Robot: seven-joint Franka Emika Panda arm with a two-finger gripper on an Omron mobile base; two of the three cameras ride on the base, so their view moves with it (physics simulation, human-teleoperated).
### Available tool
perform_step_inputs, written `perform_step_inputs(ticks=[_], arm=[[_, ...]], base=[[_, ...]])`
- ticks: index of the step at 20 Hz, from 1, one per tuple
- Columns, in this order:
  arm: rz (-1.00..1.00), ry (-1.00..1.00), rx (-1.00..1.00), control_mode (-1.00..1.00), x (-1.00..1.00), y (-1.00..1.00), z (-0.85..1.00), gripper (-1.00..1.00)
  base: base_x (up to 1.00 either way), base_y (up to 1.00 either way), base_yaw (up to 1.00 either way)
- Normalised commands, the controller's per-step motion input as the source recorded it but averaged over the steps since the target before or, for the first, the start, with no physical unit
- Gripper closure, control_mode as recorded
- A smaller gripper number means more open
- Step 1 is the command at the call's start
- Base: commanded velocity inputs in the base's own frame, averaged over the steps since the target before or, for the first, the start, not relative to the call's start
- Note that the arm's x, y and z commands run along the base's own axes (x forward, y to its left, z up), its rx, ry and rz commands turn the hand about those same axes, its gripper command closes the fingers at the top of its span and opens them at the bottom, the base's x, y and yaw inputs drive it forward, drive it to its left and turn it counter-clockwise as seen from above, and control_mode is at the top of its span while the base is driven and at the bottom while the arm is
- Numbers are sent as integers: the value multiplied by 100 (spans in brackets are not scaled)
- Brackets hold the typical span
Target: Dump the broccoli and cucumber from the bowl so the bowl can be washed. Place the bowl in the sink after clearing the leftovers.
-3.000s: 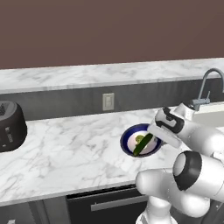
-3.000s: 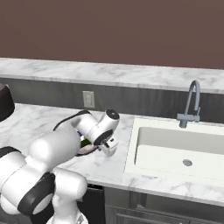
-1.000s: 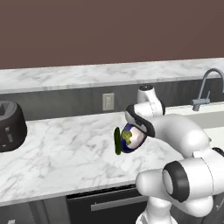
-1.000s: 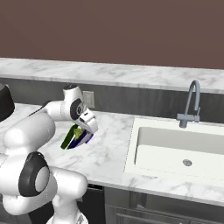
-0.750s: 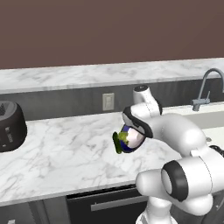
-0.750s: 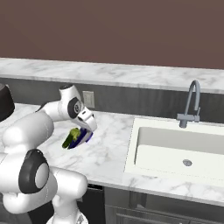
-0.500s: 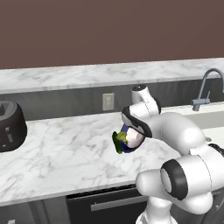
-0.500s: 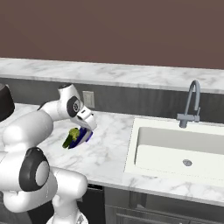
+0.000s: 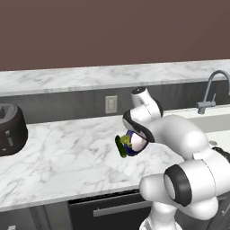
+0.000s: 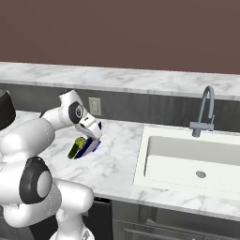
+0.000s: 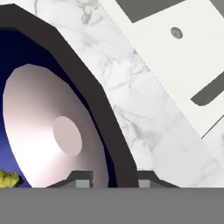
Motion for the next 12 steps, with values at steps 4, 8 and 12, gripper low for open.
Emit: perform_step_inputs(ticks=[4, 8, 12], arm=[[-17, 0, -2, -100, -11, -20, 0, 100], [-19, 0, 0, -100, -12, -34, 0, 100], [-20, 0, 0, -100, -17, -47, 0, 100]], base=[[0, 0, 0], [0, 0, 0], [0, 0, 0]])
